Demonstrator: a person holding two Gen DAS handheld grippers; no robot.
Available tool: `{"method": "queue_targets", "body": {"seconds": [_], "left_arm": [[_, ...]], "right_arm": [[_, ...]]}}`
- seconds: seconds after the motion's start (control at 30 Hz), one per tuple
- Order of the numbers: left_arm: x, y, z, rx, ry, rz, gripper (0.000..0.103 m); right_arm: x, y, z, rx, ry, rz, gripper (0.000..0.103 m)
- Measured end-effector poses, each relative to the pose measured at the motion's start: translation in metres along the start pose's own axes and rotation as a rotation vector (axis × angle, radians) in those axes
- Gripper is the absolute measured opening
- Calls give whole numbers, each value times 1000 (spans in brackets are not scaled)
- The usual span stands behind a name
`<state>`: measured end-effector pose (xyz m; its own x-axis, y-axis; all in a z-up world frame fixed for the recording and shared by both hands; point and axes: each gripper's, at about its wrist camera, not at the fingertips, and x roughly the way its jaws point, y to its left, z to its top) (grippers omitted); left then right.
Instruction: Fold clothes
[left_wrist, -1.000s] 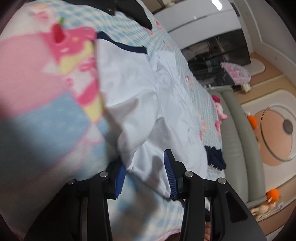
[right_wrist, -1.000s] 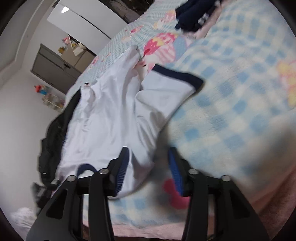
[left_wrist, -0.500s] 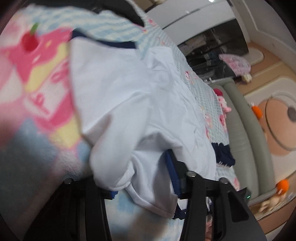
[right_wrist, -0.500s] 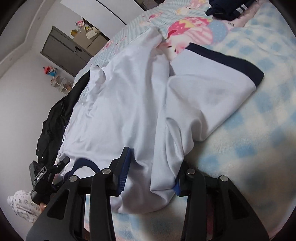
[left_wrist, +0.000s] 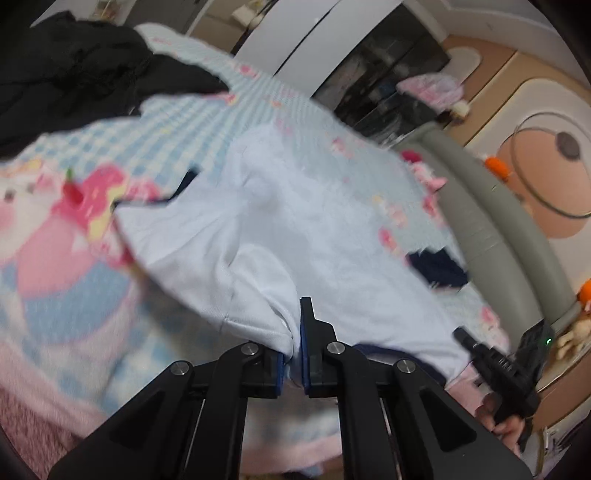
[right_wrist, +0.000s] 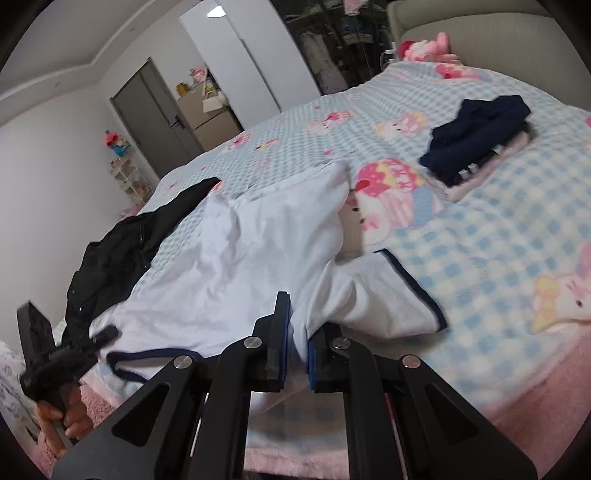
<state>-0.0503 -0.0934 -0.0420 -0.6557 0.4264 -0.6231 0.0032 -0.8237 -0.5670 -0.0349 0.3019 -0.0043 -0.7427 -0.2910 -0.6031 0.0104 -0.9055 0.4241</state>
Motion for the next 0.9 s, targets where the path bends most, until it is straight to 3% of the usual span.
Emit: {"method": "queue_targets", "body": {"seconds": [0.03,0.1,0.13,0.17,0.2,0.27,0.33,0.37,0.4,0.43,0.5,0.6,0.67,0.77,0.87,0.9], "left_arm": [[10,9,-10,-28,48,15,7],[27,26,-23,-106,127,-7,9],[33,35,-28,-148,157,-29,13],[38,40,-31,-177,175,-51,15],[37,40,-30,-175,170,-73,21],[35,39,-28,-170,158,-112,30],[35,32,-28,-138,148,-110,28],[34,26,-29,-105,145,-91,27],[34,20,-30,-72,142,-72,25],[33,13,-32,-40,140,-54,14],[29,0,-35,15,135,-28,12],[19,-14,-33,42,115,-62,12],[19,-18,-33,69,129,-47,12],[34,-7,-40,64,210,18,12],[41,12,-47,1,284,18,13],[40,16,-48,-12,302,10,13]], "right_arm": [[5,-6,-6,17,25,-8,7],[30,-22,-24,90,164,29,12],[44,-30,-34,131,243,55,17],[56,-37,-44,181,300,80,31],[61,-38,-49,201,315,92,31],[65,-35,-52,196,312,99,35],[65,-24,-48,138,283,103,36],[65,-17,-46,103,266,104,32],[62,-12,-42,67,242,85,14],[58,-7,-38,30,214,54,10],[51,3,-29,-43,158,-9,8],[39,18,-17,-152,74,-103,7],[32,23,-7,-195,33,-145,7],[40,8,-8,-125,127,-121,8],[64,-14,-45,-51,295,-131,11],[65,-19,-52,-20,313,-128,14]]}}
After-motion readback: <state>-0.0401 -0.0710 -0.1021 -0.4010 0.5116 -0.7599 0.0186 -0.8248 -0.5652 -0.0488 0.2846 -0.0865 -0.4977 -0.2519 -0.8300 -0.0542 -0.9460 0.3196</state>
